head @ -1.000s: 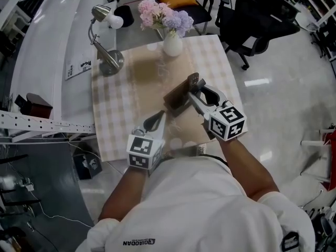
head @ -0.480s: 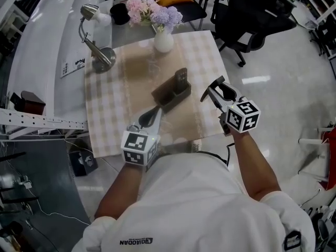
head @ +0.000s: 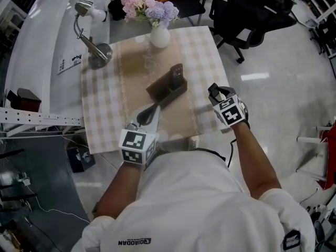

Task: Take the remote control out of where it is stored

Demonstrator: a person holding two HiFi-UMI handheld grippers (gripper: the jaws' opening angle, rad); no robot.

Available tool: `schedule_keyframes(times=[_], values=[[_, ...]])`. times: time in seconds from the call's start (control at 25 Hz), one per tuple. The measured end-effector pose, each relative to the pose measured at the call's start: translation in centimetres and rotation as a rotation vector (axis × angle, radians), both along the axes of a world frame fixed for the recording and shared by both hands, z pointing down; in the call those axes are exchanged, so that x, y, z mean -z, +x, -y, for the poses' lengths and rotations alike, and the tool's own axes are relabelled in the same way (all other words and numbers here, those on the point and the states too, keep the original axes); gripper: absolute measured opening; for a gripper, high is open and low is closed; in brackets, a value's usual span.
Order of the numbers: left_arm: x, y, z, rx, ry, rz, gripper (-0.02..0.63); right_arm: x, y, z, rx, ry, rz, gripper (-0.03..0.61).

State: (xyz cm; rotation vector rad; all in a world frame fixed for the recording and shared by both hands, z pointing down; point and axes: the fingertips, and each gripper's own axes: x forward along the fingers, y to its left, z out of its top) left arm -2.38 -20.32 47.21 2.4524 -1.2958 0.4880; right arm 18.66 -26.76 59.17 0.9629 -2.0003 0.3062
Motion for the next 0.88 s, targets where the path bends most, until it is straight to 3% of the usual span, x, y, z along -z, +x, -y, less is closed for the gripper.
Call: schedule_keyframes(times=[0.12, 0.4, 0.68, 0.88], values=[[-0.1, -0.1, -0.2, 0.003, -0.004, 0.004, 0.003, -1.8, -0.8, 0.8, 0.053, 0.007, -0.093, 0.187], [-0.3, -1.7, -0.1, 0.035, -0.011, 0.007, 0.003, -5.8, -3.4, 2.3, 0.168, -0.007, -0.177, 0.184], [-0.7, -2.4, -0.4, 0.045, -0.027, 0.005, 0.003, -8.3, -3.9, 3.0, 0.223, -0.105, -0.168, 0.183], [-0.7, -2.6, -0.4, 0.046, -0.031, 0.005, 0.003, -8.9, -3.9, 3.1, 0.229, -0.12, -0.155, 0.183]])
